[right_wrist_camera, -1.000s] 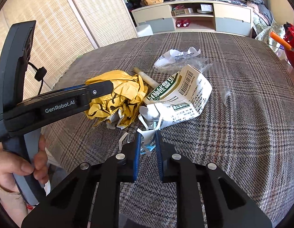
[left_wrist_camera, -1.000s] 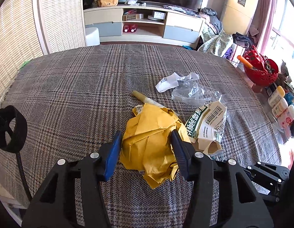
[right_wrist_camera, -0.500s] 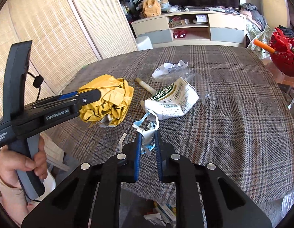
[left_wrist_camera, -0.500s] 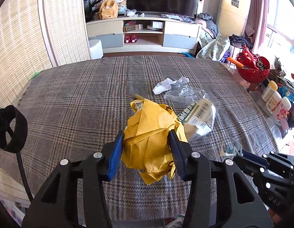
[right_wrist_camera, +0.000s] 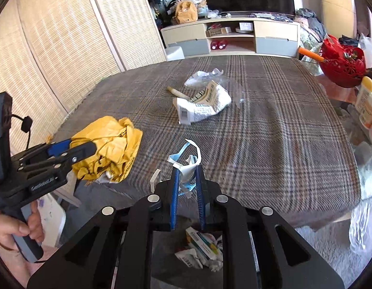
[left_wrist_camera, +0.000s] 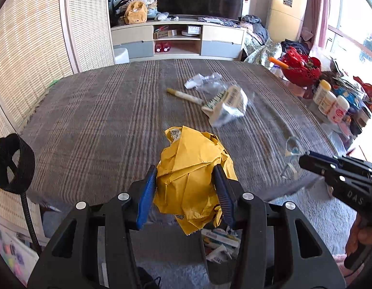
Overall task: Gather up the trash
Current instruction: 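Lower both items into the bin and open both grippers, then raise both open grippers back toward the table, then grasp the white medicine box with the left gripper while the right grasps the clear plastic bag, then lower the medicine box and plastic bag into the bin and open both grippers, then raise both open grippers back toward the table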
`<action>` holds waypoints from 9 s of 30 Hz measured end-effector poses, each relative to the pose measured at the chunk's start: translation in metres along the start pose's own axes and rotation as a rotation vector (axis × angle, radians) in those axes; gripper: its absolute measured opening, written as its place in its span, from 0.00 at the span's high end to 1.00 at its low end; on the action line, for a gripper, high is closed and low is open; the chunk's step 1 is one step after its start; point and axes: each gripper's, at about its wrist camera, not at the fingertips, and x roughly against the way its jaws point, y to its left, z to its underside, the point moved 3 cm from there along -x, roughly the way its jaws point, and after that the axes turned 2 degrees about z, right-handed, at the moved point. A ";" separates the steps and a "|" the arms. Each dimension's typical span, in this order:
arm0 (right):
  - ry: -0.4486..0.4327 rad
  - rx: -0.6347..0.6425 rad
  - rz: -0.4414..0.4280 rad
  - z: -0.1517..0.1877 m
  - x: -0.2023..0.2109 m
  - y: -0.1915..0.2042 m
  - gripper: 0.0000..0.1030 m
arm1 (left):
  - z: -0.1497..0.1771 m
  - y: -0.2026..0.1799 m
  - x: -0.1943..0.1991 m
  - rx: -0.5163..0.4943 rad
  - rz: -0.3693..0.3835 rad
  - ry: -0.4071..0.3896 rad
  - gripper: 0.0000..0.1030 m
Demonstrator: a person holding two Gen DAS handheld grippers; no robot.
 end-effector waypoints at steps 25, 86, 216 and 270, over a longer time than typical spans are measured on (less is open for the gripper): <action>0.260 -0.171 0.094 0.143 -0.044 -0.038 0.85 | 0.165 -0.058 -0.039 0.007 0.089 0.215 0.56; 0.024 -0.167 0.107 -0.124 -0.062 -0.092 0.03 | -0.063 -0.033 -0.076 -0.091 0.023 -0.013 0.08; 0.364 -0.188 0.001 0.151 -0.085 -0.020 0.77 | 0.197 -0.066 -0.108 0.004 0.139 0.357 0.64; 0.029 -0.099 0.124 -0.175 -0.098 -0.073 0.03 | -0.099 0.012 -0.116 0.009 -0.052 0.036 0.08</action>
